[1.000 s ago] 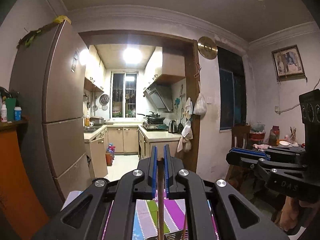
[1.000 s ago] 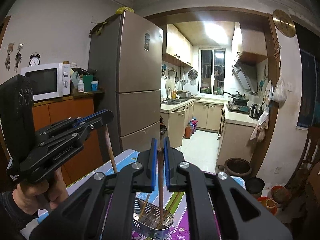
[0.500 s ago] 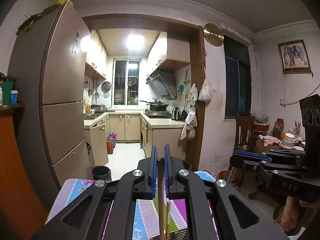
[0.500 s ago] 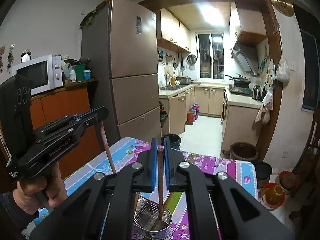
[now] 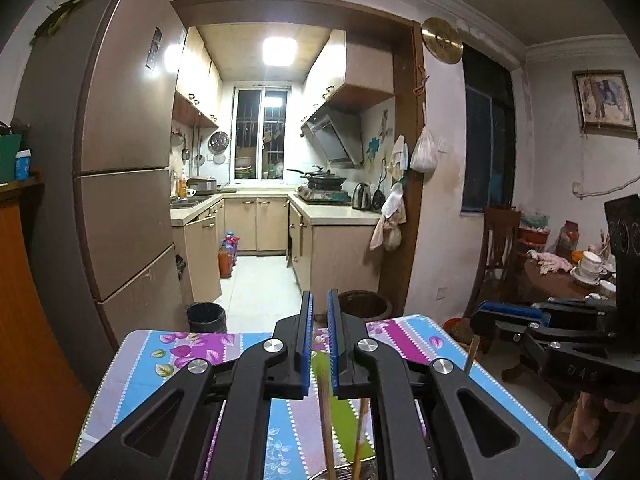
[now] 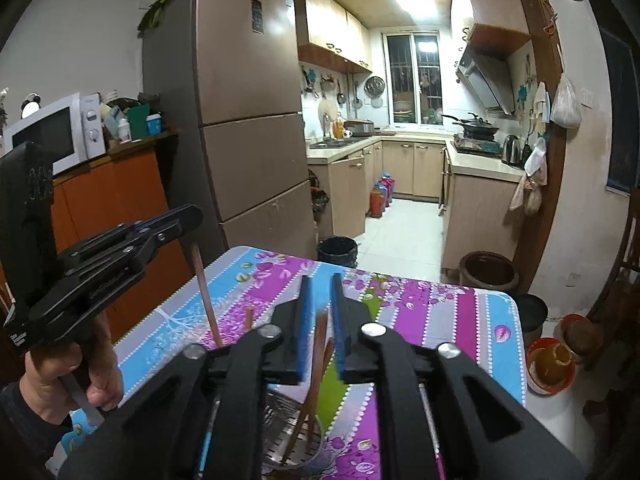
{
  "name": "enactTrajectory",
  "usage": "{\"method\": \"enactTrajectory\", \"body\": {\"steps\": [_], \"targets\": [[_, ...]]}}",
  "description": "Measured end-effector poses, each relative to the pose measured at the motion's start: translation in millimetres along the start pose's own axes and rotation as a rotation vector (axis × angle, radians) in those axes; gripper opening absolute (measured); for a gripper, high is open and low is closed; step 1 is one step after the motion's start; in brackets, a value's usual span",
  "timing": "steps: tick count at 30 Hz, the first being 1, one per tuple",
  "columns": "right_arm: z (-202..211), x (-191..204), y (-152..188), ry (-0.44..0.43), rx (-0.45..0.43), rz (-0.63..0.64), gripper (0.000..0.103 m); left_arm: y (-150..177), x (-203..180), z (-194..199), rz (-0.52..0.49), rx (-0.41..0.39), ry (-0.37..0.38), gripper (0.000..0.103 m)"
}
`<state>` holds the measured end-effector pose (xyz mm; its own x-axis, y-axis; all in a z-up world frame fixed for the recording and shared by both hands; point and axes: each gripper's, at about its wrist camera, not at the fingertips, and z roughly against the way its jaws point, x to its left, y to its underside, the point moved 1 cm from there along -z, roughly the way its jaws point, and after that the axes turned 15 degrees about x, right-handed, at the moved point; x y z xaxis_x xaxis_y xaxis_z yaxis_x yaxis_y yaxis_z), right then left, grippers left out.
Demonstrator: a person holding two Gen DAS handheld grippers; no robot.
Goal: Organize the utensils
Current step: 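Open the left tool inside the holder while the right tool opens, releasing both chopsticks, then withdraw both tools from the holder back to the loose chopsticks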
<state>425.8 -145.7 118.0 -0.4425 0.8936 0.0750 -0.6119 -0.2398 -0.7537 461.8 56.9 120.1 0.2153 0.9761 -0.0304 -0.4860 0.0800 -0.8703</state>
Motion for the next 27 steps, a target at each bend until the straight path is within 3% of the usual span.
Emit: {"method": "enactTrajectory", "body": {"steps": [1,4,8,14,22,24,27], "targets": [[-1,-1,0,0.006,-0.003,-0.003,0.030,1,1,-2,0.004,0.005,-0.003,0.008],[0,-6,0,0.012,-0.017,-0.014,0.033,0,5,-7,0.014,0.011,-0.011,0.009],[2,-9,2,0.027,-0.034,-0.009,0.047,1,7,-6,0.026,0.004,-0.025,0.032],[27,0,6,0.107,-0.119,0.026,0.064,5,5,14,0.018,-0.026,-0.068,0.047],[106,29,26,0.176,-0.300,0.061,0.090,13,-6,109,0.013,-0.162,-0.086,0.065],[127,36,36,0.181,-0.340,0.066,0.093,23,-13,138,-0.004,-0.211,-0.106,0.075],[154,44,52,0.194,-0.384,0.065,0.097,41,-24,178,-0.026,-0.260,-0.126,0.079]]}}
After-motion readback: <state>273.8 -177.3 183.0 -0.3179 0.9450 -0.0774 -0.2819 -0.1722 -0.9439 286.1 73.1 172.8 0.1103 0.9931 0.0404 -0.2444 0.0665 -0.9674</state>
